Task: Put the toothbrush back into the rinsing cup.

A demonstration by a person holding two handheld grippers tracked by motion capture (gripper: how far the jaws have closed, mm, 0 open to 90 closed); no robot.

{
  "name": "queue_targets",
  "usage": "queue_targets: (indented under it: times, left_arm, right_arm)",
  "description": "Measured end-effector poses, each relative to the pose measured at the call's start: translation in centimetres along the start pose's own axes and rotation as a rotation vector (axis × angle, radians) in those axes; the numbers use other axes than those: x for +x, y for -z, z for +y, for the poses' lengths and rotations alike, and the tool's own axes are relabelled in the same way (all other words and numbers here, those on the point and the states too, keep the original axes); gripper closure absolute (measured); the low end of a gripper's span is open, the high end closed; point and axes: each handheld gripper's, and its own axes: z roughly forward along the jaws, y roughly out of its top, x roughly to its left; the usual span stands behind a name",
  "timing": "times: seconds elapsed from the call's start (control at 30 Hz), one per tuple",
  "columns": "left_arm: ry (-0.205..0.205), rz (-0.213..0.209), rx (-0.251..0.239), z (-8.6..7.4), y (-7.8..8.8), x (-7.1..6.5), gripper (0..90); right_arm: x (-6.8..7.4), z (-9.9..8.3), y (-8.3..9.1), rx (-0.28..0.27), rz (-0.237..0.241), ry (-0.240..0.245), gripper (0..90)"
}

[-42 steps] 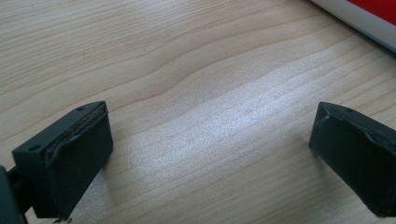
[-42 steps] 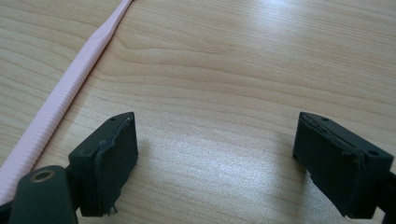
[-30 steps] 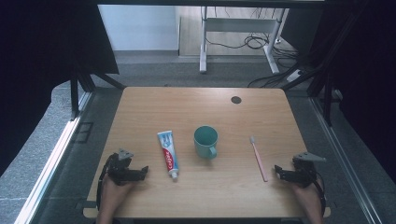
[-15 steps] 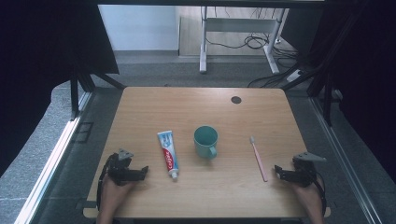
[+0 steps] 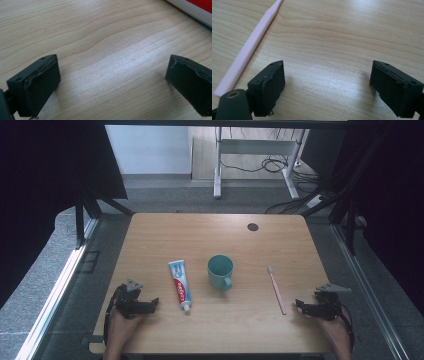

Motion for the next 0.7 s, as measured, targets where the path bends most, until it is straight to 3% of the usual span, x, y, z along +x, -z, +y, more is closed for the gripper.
queue_targets:
  times: [0.23,0.5,0.7]
  left_arm:
    - [0.002,0.001,-0.001,0.0,0.0,0.0,0.0]
    - [0.005,0.004,0.000,0.0,0.0,-0.1,0.0]
    - [0.006,0.005,0.000,0.0,0.0,-0.1,0.0]
  right_arm:
    - [0.0,0.5,0.8,0.001,0.018,-0.014,12.1]
    - [0.3,1.2,1.3,0.026,0.050,-0.029,5.5]
    - [0.8,1.8,1.2,0.061,0.077,-0.010,4.4]
